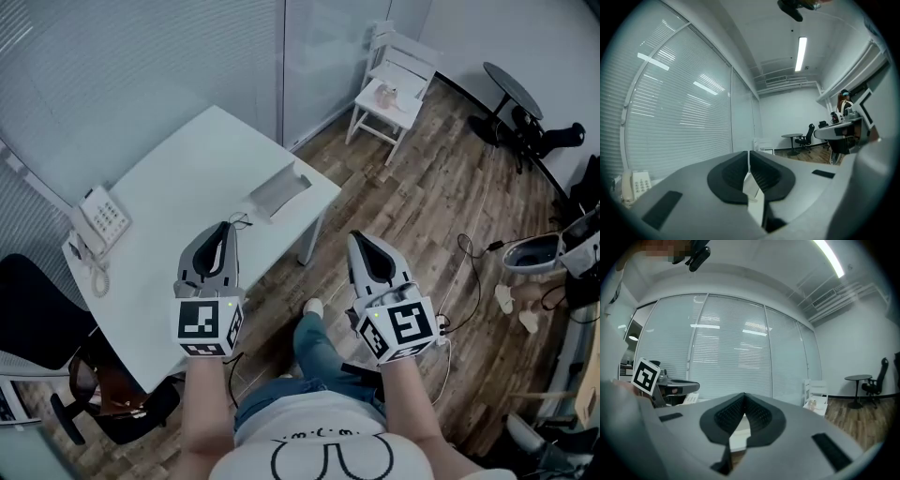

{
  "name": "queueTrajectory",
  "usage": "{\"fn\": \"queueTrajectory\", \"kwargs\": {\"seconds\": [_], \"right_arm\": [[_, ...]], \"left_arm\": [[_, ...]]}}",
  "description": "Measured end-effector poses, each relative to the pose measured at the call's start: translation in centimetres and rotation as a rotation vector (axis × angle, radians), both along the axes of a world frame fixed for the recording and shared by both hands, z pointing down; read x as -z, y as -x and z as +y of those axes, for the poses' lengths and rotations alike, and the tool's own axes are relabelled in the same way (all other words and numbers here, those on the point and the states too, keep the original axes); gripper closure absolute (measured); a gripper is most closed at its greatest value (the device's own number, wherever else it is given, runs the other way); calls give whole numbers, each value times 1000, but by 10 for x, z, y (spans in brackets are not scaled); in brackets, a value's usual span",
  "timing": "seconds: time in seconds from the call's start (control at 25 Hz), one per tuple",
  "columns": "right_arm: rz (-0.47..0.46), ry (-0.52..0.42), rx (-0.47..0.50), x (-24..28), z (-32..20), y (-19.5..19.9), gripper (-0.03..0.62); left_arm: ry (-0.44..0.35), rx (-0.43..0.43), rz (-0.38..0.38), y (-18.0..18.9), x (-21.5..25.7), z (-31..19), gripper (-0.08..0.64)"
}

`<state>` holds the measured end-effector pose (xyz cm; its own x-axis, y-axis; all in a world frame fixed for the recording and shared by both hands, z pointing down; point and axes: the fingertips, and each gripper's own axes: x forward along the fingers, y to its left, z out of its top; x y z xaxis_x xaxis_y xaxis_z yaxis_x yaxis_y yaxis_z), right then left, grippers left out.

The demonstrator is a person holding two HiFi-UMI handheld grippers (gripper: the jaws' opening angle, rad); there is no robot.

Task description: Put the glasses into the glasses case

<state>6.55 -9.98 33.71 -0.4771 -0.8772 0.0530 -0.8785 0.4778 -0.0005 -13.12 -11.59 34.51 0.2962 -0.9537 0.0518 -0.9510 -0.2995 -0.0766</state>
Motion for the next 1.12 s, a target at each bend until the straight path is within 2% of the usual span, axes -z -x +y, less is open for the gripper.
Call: {"fn": "queueTrajectory", "kwargs": {"seconds": [0.2,0.28,0.4,0.48,0.6,0.88,1.12], "right_arm": [[-14,9,27,6,-73,-10,581],[-24,13,41,6,-101,-13,581],[-34,17,71,5,-138,-13,581],[-37,21,92,4,-162,-13,581],[-45,33,121,3,-193,-13,581],[-64,86,167,-16,-228,-6,581],[-78,152,179,-38,-233,10,581]], "left_arm": [[26,7,-17,-9,1,-62,531],[26,10,-21,-12,3,-85,461],[36,29,-20,-11,3,-117,397],[67,37,-15,-10,-3,-137,331],[124,55,-29,-5,-14,-159,276],[219,42,-46,9,-41,-174,201],[356,-76,-64,16,-78,-164,196]]}}
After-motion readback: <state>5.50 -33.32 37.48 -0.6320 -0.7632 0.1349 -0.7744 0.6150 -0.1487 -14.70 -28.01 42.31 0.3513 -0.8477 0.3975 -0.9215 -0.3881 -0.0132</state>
